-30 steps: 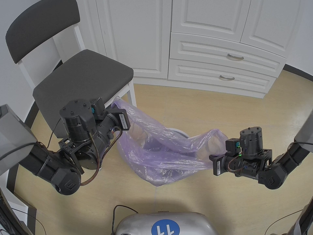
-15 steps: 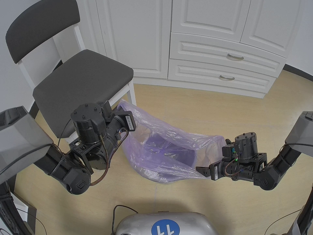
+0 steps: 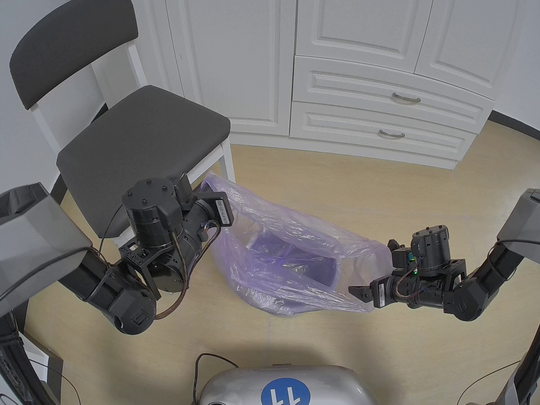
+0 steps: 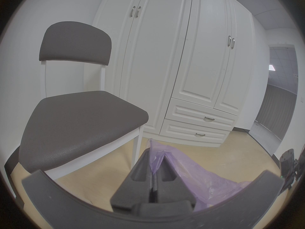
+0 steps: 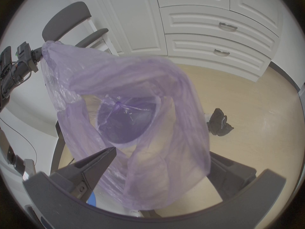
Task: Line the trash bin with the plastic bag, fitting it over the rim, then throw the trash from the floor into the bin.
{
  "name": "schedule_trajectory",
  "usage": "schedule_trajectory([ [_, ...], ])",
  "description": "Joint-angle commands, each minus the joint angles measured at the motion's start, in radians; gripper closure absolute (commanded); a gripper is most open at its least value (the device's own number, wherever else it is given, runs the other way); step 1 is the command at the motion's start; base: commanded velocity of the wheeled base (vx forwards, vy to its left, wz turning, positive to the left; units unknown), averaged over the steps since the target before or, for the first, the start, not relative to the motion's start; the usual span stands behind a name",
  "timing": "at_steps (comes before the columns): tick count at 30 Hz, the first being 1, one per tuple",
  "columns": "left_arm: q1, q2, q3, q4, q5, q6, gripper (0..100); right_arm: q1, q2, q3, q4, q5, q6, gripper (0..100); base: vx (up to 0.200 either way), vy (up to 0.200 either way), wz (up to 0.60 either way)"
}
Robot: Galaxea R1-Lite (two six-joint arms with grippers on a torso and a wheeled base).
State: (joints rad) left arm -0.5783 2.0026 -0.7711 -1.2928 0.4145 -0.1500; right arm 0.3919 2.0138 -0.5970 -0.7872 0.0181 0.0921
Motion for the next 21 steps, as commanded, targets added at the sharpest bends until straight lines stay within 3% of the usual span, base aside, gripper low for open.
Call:
schedule_trajectory([
  [1,0.005,0.001,-0.001,0.001,0.001,0.000,100,-0.016,-0.032,-0.007,0.034,0.000,-0.002,0,0.000,0.000,0.00],
  [11,0.006,0.002,-0.001,0.003,0.001,0.000,100,-0.022,-0.049,-0.007,0.042,0.005,-0.008,0,0.000,0.000,0.00],
  [12,0.006,0.001,-0.001,0.003,0.001,0.000,100,-0.022,-0.046,-0.007,0.043,0.008,-0.008,100,0.000,0.000,0.00],
  [21,0.006,-0.002,0.001,0.003,0.001,0.000,100,-0.010,-0.018,-0.010,0.042,0.034,-0.002,100,0.000,0.000,0.00],
])
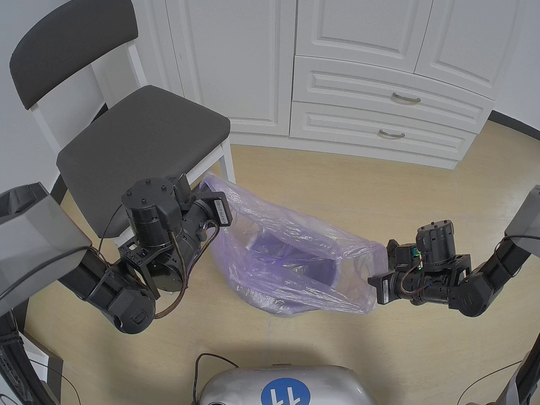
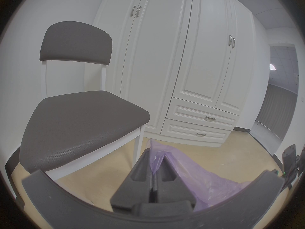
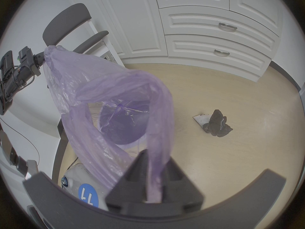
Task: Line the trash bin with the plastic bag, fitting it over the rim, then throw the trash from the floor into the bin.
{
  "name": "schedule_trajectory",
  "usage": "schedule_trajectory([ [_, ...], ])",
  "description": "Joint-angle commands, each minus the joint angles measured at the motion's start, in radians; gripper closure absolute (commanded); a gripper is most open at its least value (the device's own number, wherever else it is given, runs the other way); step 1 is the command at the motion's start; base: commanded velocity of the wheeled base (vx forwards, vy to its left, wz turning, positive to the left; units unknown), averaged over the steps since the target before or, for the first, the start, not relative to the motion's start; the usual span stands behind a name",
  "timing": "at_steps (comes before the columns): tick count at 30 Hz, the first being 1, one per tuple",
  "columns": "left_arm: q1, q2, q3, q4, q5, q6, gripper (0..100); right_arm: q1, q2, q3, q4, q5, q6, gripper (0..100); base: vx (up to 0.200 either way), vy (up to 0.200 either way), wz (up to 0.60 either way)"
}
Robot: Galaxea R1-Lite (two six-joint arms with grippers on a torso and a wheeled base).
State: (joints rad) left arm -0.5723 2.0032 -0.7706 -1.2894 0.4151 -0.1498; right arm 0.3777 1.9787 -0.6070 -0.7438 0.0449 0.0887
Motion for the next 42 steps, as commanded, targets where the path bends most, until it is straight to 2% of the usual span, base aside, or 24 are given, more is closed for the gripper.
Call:
schedule_trajectory([
  [1,0.000,-0.003,0.001,-0.001,0.001,-0.001,100,0.004,0.020,-0.002,-0.005,0.012,0.003,100,0.000,0.000,0.00],
  [8,0.000,-0.009,0.002,-0.002,0.001,0.001,100,-0.008,-0.020,0.004,-0.012,0.007,0.003,100,0.000,0.000,0.00],
  [11,0.002,-0.024,0.024,-0.005,0.001,0.006,100,-0.043,-0.083,0.009,0.004,0.000,-0.010,100,0.000,0.000,0.00],
  [16,0.020,-0.093,0.109,-0.007,-0.032,0.078,100,-0.100,-0.199,0.007,0.084,-0.002,-0.070,100,0.000,0.000,0.00],
  [20,0.034,-0.124,0.133,-0.005,-0.047,0.098,100,-0.114,-0.265,0.009,0.133,-0.002,-0.092,100,0.000,0.000,0.00],
  [23,0.063,-0.170,0.162,0.005,-0.081,0.116,100,-0.137,-0.373,0.023,0.222,-0.010,-0.168,100,0.000,0.000,0.00],
  [30,0.101,-0.170,0.172,0.005,-0.134,0.116,100,-0.157,-0.468,0.062,0.268,-0.042,-0.284,100,0.000,0.000,0.00],
  [31,0.115,-0.172,0.179,0.005,-0.157,0.116,100,-0.171,-0.483,0.076,0.267,-0.053,-0.317,100,0.000,0.000,0.00],
  [33,0.118,-0.172,0.180,0.005,-0.165,0.116,100,-0.174,-0.486,0.079,0.267,-0.054,-0.325,100,0.000,0.000,0.00],
  [35,0.143,-0.173,0.195,-0.008,-0.222,0.113,100,-0.192,-0.503,0.095,0.267,-0.054,-0.379,100,0.000,0.000,0.00],
  [42,0.183,-0.195,0.257,-0.010,-0.391,0.101,100,-0.195,-0.509,0.108,0.265,-0.054,-0.406,100,0.000,0.000,0.00],
])
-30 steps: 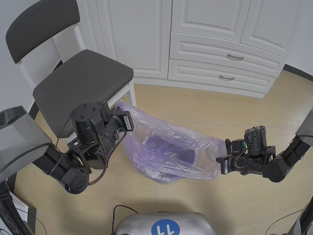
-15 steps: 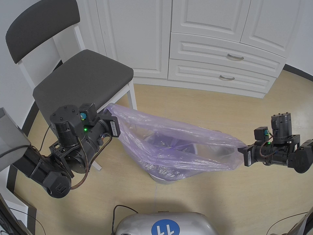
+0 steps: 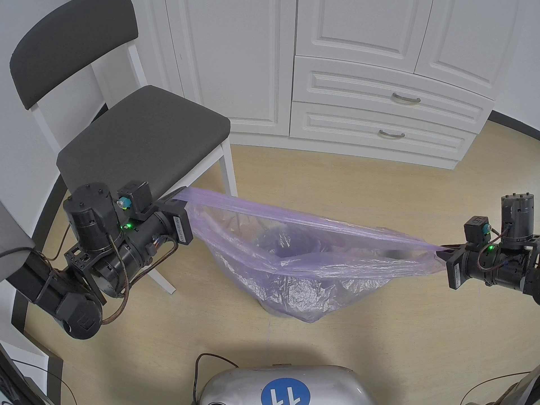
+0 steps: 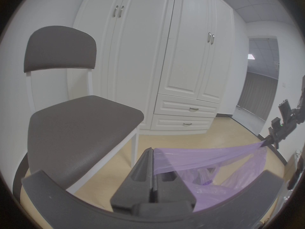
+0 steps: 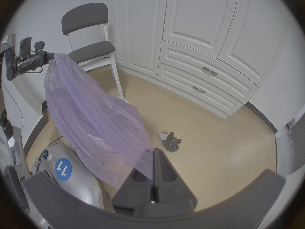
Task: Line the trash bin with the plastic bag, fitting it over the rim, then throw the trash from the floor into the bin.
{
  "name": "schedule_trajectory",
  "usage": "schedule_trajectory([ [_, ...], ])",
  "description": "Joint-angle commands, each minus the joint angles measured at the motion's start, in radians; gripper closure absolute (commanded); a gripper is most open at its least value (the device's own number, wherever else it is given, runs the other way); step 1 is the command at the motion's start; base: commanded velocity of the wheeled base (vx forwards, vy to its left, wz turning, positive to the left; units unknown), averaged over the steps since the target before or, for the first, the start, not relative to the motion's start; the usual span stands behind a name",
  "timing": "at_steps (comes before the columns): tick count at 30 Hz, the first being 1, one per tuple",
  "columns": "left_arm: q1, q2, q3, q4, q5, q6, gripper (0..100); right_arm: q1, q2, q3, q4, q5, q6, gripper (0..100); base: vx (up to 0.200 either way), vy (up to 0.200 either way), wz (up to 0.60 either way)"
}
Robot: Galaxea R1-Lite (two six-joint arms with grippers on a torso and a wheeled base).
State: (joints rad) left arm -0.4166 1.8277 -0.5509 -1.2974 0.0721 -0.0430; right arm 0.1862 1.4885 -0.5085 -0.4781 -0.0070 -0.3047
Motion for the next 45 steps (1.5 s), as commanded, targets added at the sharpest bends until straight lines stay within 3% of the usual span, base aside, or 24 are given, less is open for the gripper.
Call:
schedule_trajectory([
  [1,0.032,-0.019,0.042,-0.002,-0.069,-0.006,100,-0.004,-0.019,0.013,-0.004,-0.001,-0.019,100,0.000,0.000,0.00],
  [7,0.002,0.004,0.022,-0.003,-0.068,-0.018,100,0.026,0.038,0.008,-0.010,0.002,-0.016,100,0.000,0.000,0.00],
  [9,-0.027,0.041,-0.014,-0.029,-0.034,-0.048,100,0.044,0.101,-0.010,-0.019,0.001,0.006,100,0.000,0.000,0.00],
  [13,-0.047,0.108,-0.046,-0.120,0.064,-0.080,100,0.050,0.205,-0.045,-0.132,-0.008,0.131,100,0.000,0.000,0.00],
  [19,-0.102,0.128,0.005,-0.132,0.067,-0.075,100,0.059,0.363,-0.125,-0.321,-0.022,0.328,100,0.000,0.000,0.00],
  [27,-0.157,0.156,0.019,-0.129,0.077,-0.077,100,0.096,0.444,-0.197,-0.332,-0.010,0.472,100,0.000,0.000,0.00],
  [28,-0.157,0.165,0.019,-0.129,0.077,-0.077,100,0.099,0.455,-0.202,-0.326,-0.011,0.480,0,0.000,0.000,0.00],
  [35,-0.157,0.190,0.005,-0.128,0.086,-0.077,100,0.102,0.461,-0.203,-0.281,-0.011,0.478,0,0.000,0.000,0.00],
  [39,-0.157,0.196,-0.027,-0.126,0.121,-0.078,100,0.107,0.437,-0.234,-0.108,-0.005,0.476,0,0.000,0.000,0.00],
  [45,-0.157,0.202,-0.049,-0.123,0.140,-0.080,100,0.136,0.449,-0.223,-0.068,0.016,0.469,0,0.000,0.000,0.00],
])
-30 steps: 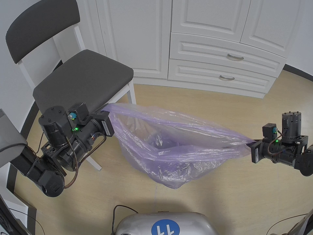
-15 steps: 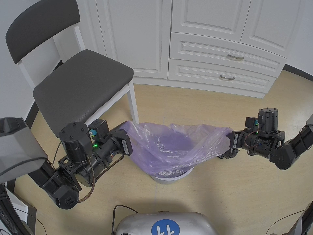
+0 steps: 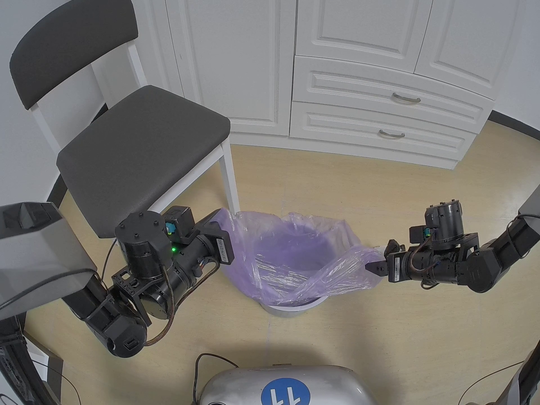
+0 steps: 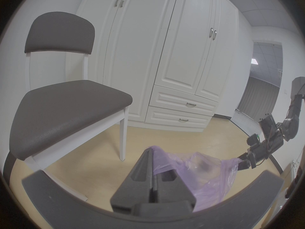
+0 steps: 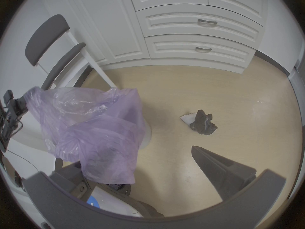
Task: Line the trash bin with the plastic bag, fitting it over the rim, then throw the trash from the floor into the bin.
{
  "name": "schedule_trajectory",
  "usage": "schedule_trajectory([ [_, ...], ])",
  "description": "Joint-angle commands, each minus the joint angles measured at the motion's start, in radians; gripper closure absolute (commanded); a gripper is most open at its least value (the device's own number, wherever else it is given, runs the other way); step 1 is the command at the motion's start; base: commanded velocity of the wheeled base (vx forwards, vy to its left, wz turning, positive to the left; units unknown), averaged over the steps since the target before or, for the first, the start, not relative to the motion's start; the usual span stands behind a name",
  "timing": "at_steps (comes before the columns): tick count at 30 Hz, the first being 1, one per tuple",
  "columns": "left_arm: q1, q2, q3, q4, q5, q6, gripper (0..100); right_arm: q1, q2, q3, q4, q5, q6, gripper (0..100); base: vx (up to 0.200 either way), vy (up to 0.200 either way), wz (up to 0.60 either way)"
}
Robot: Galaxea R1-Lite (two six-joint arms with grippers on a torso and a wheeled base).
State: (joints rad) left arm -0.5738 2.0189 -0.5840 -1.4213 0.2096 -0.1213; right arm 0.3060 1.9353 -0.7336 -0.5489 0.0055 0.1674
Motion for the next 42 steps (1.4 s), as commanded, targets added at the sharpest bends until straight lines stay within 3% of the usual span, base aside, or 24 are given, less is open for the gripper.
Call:
schedule_trajectory([
  [1,0.000,0.011,-0.017,0.001,0.002,-0.001,100,0.033,0.007,0.010,0.006,0.004,-0.005,0,0.000,0.000,0.00],
  [9,0.003,0.009,-0.025,0.001,0.004,-0.003,100,0.088,0.059,0.020,0.001,-0.012,0.000,0,0.000,0.000,0.00],
  [22,0.006,-0.002,-0.026,-0.005,0.004,-0.005,100,0.130,0.151,-0.004,-0.008,-0.174,0.029,0,0.000,0.000,0.00],
  [26,0.006,-0.016,-0.025,-0.008,0.005,-0.005,100,0.143,0.134,0.010,-0.005,-0.205,0.205,0,0.000,0.000,0.00],
  [30,0.008,-0.035,-0.026,-0.007,0.005,-0.006,100,0.208,0.151,0.048,-0.011,-0.253,0.497,0,0.000,0.000,0.00],
  [33,0.008,-0.045,-0.025,-0.008,0.005,-0.006,100,0.231,0.155,0.072,-0.009,-0.257,0.642,0,0.000,0.000,0.00],
  [37,0.008,-0.054,-0.026,-0.008,0.005,-0.008,100,0.257,0.175,0.079,-0.026,-0.246,0.797,0,0.000,0.000,0.00],
  [42,0.006,-0.055,-0.026,-0.010,0.021,-0.008,100,0.255,0.211,0.072,-0.123,-0.245,0.891,0,0.000,0.000,0.00],
])
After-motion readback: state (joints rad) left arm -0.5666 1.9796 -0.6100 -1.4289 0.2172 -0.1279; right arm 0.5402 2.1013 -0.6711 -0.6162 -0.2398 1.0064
